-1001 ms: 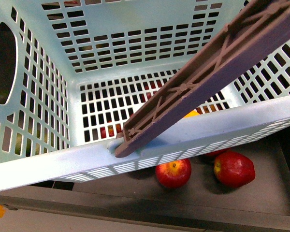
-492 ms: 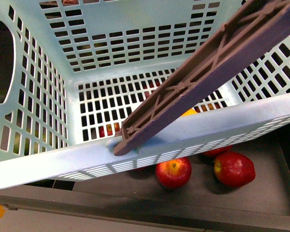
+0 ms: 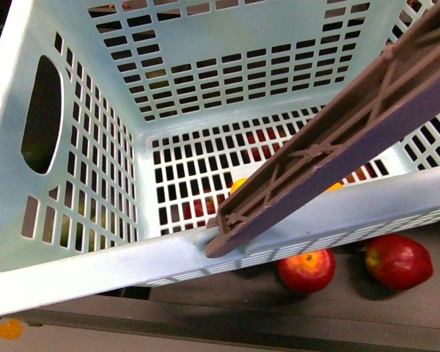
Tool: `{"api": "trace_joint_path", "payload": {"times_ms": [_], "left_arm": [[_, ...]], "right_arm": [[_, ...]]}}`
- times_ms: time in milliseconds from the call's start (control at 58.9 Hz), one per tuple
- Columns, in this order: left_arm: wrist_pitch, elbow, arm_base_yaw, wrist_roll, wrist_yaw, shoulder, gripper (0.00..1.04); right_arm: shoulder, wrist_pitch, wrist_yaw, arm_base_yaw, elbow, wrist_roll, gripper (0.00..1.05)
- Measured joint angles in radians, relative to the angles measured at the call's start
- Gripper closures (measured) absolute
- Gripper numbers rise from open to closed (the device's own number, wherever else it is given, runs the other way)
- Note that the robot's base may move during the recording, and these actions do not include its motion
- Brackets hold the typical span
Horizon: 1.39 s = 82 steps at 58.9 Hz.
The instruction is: Pick mango and avocado into basket
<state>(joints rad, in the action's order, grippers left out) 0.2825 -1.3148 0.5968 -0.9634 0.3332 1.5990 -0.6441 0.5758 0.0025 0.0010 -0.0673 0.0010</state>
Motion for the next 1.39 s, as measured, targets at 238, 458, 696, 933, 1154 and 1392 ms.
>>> {"api": "trace_joint_path", "payload": {"times_ms": [238, 458, 696, 933, 1154, 1392], "left_arm": [[0.0, 0.0, -0.009, 0.005, -0.021, -0.002, 0.89], [0.0, 0.0, -0.011, 0.01, -0.022, -0.002, 0.89], [0.0, -0.002, -0.01, 0.01, -0.016, -0.002, 0.89], [0.0, -0.002, -0.011, 0.012, -0.021, -0.002, 0.89], [0.0, -0.002, -0.01, 0.011, -0.016, -0.002, 0.89], [0.0, -0.002, -0.011, 0.011, -0.02, -0.002, 0.89]], "right_arm": [[0.004, 0.0, -0.001, 0.0, 0.003, 0.0, 0.09], [0.003, 0.0, -0.002, 0.0, 0.006, 0.0, 0.09], [0.003, -0.001, -0.002, 0.0, 0.007, 0.0, 0.09], [0.003, -0.001, -0.003, 0.0, 0.007, 0.0, 0.09], [0.003, -0.001, -0.002, 0.0, 0.008, 0.0, 0.09], [0.003, -0.001, -0.003, 0.0, 0.01, 0.0, 0.09]]}}
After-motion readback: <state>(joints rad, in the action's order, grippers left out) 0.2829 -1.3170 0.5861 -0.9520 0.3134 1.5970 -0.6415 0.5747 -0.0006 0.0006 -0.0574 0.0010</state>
